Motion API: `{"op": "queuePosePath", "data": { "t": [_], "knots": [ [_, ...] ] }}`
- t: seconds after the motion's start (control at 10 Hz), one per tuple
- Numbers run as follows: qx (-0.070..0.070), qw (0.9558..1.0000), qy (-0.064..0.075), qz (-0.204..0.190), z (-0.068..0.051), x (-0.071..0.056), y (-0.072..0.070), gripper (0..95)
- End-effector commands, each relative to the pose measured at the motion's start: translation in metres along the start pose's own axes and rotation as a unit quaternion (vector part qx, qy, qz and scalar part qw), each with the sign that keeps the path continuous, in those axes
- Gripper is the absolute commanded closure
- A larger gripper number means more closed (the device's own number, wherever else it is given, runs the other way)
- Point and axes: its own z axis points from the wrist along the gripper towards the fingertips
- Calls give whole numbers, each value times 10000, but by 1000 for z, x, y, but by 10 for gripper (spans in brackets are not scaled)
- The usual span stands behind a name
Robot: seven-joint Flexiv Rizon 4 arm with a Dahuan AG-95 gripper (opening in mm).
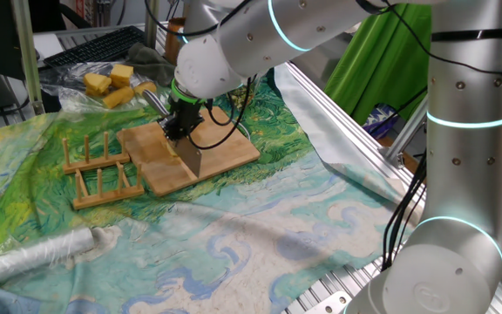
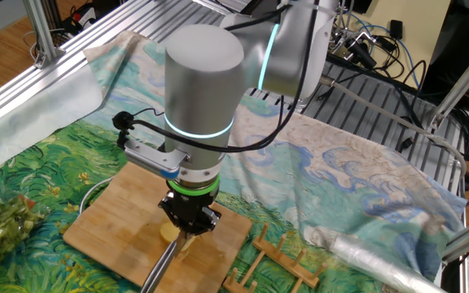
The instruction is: Chop the potatoes
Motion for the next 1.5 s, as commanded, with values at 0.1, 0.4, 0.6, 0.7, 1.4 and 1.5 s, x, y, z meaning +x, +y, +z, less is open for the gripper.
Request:
{"op": "queuePosePath", "data": {
  "t": [0.1,0.4,0.6,0.7,1.4,1.5],
  "knots": [
    [-24,9999,90,39,-6,2,0,950],
    [-44,9998,148,79,-23,3,3,950],
    [-37,9999,152,10,-32,3,0,950],
    [-37,9999,161,-9,-33,3,-2,950],
    [31,9995,165,-282,-36,-1,-14,950],
    [32,9994,165,-291,-36,-1,-16,950]
  ]
}}
